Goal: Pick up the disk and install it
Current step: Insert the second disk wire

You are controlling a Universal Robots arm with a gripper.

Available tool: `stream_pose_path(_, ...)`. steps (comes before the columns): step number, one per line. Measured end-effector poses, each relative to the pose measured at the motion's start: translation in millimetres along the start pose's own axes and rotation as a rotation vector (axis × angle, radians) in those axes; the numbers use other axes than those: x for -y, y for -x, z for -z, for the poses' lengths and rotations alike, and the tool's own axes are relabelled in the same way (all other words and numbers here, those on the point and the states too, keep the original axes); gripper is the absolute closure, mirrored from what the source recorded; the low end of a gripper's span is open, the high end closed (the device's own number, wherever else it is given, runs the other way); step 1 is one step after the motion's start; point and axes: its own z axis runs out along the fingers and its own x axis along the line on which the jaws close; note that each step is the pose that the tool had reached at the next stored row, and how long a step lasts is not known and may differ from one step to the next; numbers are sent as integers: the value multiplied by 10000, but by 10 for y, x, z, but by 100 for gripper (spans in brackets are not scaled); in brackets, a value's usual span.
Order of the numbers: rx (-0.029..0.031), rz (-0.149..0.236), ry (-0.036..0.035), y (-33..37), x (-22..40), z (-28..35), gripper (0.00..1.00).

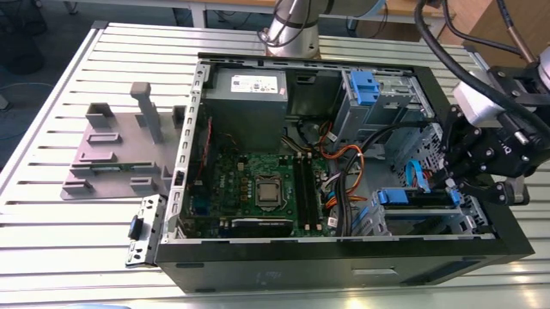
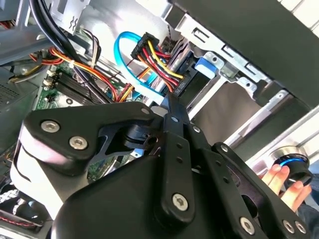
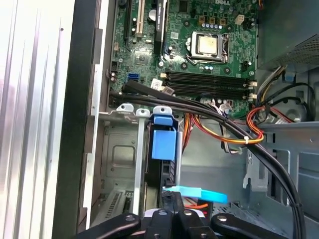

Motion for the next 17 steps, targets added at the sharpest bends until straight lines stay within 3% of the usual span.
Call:
stream_pose_path(9, 5, -1, -1, 15, 28, 219, 89)
stream_pose_path(17, 6, 0, -1, 16, 27, 238, 89)
